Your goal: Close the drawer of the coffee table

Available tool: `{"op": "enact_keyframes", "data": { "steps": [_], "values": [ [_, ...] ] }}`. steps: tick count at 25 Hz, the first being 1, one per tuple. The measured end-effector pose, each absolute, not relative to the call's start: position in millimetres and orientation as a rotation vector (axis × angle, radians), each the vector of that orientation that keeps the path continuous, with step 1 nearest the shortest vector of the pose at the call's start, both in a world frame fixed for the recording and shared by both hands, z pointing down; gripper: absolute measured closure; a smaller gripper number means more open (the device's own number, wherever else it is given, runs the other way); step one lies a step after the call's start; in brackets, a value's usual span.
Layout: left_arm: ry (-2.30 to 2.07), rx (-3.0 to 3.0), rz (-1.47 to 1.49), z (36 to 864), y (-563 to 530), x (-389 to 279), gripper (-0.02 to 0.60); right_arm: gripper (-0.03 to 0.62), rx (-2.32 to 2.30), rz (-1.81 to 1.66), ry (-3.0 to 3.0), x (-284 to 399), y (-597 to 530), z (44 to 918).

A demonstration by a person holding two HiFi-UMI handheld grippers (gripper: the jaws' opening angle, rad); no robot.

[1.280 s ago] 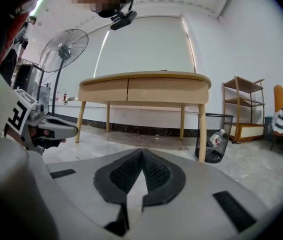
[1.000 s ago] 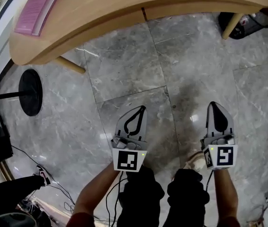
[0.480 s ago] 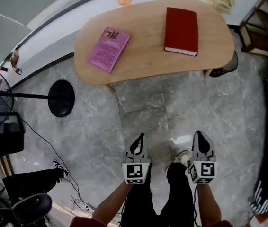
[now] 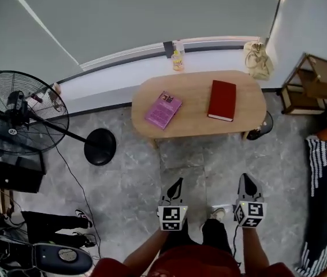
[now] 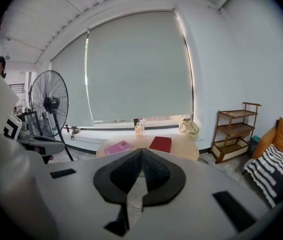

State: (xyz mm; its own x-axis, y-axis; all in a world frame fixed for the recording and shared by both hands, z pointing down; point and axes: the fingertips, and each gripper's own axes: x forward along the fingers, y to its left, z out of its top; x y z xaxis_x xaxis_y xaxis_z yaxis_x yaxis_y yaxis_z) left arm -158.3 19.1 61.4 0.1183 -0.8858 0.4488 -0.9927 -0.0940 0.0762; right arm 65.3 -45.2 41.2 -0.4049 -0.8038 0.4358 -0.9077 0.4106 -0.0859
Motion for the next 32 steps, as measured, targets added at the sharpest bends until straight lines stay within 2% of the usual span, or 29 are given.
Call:
{"op": "enact_keyframes", "data": {
  "steps": [11,16,19,32],
  "values": [
    [-2.143,2.339,0.132,-158,-8,-180,0.574,0.595,1.67,0.156,-2.608,68,-60,-164],
    [-2.314,2.449,0.019,-228,-2,-190,0.574,0.595,1.74,-0.222,-2.656,76,-50,-230],
    [-2.348,2.52,0.009,-244,3,-194,0.574,0.595,1.756,-0.364,-2.679,76,-46,-247],
    [-2.384,2.45,0.009,-235,-2,-207,0.574,0.597,1.74,-0.266,-2.697,77,-66,-241]
  ]
}}
